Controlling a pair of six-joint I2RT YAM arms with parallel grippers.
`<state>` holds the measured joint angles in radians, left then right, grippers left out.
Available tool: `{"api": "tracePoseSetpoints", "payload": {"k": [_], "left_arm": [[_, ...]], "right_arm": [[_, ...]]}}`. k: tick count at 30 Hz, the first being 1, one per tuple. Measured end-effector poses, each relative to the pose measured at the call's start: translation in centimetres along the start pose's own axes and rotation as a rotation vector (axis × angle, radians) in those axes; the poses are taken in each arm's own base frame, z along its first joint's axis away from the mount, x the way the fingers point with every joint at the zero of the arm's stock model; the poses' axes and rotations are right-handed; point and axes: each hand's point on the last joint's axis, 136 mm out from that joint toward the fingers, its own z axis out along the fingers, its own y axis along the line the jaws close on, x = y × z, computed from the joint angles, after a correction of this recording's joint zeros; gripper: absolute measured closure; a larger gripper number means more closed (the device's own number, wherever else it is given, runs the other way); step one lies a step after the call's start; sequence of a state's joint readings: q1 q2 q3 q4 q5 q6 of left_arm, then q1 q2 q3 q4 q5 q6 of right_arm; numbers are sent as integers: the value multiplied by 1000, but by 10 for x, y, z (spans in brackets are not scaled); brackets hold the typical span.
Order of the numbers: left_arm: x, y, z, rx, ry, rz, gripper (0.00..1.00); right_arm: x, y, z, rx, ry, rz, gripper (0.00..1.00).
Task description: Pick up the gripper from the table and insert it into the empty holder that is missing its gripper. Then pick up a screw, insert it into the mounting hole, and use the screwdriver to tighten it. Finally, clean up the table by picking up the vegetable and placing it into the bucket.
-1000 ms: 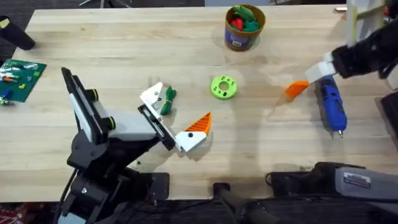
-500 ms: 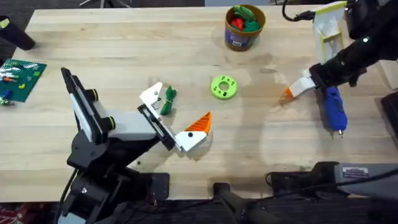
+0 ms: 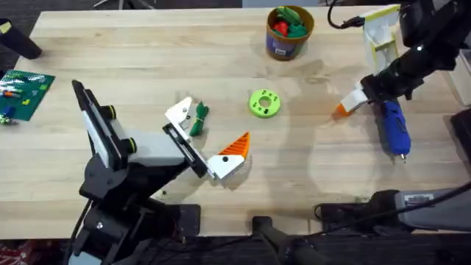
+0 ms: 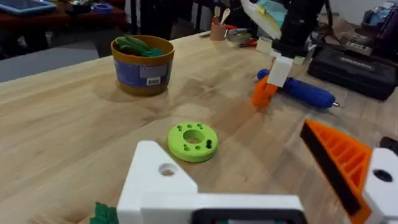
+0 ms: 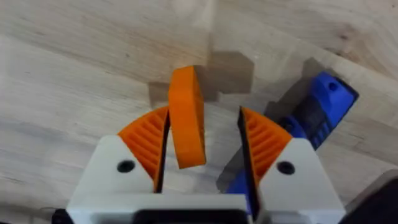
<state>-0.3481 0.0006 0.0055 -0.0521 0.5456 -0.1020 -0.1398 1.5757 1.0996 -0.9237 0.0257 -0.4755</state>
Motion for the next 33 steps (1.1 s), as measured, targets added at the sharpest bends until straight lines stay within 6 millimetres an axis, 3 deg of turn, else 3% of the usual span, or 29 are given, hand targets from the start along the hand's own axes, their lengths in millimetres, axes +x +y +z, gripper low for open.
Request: {"api": "tracePoseSetpoints", "payload": {"k": [8,13,23,33], "left_arm": [[0,0,0,0,0,0,4],[0,0,0,0,0,0,4],[0,0,0,0,0,0,4],[0,0,0,-1,0,0,4]], "right_arm": [[0,0,0,2,1,-3,649],[-1,2,0,-11,-6,-7,961],[2,5,-8,-14,-13,-4,981],[-6,2,-76,62,-203,131,981]]}}
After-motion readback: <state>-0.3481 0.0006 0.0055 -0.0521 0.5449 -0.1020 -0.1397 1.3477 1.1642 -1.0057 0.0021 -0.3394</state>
